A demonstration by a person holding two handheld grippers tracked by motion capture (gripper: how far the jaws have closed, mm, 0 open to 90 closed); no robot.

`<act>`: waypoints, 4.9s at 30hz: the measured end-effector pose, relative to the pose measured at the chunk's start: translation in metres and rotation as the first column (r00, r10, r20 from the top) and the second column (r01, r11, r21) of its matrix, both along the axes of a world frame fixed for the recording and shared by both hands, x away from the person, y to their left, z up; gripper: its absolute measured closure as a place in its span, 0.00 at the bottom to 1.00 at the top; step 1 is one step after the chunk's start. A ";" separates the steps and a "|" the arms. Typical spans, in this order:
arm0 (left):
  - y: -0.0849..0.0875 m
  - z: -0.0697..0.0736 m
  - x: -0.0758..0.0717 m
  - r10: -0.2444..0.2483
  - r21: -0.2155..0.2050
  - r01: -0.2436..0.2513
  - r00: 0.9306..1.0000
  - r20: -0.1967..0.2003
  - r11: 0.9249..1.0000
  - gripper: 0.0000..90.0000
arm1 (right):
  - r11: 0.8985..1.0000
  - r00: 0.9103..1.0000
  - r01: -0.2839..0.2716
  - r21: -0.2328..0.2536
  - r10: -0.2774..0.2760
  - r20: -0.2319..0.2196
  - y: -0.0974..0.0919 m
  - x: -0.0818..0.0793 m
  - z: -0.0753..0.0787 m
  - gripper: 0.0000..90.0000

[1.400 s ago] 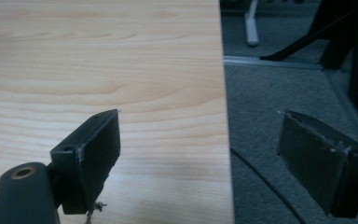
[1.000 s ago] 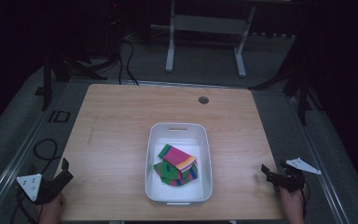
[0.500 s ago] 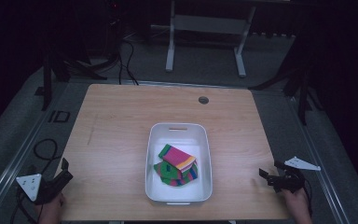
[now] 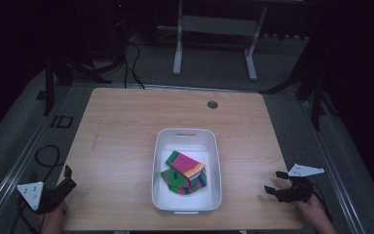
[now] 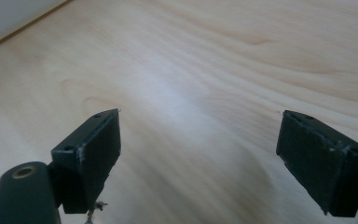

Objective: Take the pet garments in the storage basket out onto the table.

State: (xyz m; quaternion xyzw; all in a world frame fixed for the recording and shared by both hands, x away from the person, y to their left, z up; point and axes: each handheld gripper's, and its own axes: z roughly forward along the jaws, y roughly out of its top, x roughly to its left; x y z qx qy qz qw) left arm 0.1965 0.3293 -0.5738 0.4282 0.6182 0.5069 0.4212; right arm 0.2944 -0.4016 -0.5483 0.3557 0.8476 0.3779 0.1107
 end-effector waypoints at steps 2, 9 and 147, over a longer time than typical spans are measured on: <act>0.000 0.000 0.000 0.000 0.000 0.000 1.000 0.000 1.000 0.02 | 1.000 1.000 -0.026 -0.001 0.026 -0.018 0.004 0.000 0.001 0.15; 0.000 0.000 0.000 0.000 0.001 0.000 1.000 0.002 1.000 0.02 | 0.996 0.996 -0.085 -0.022 0.085 -0.026 0.020 0.003 0.007 0.15; 0.002 0.000 0.000 -0.015 -0.010 0.015 1.000 0.006 1.000 0.02 | 0.748 0.806 -0.539 -0.388 0.591 0.020 0.314 0.039 0.162 0.73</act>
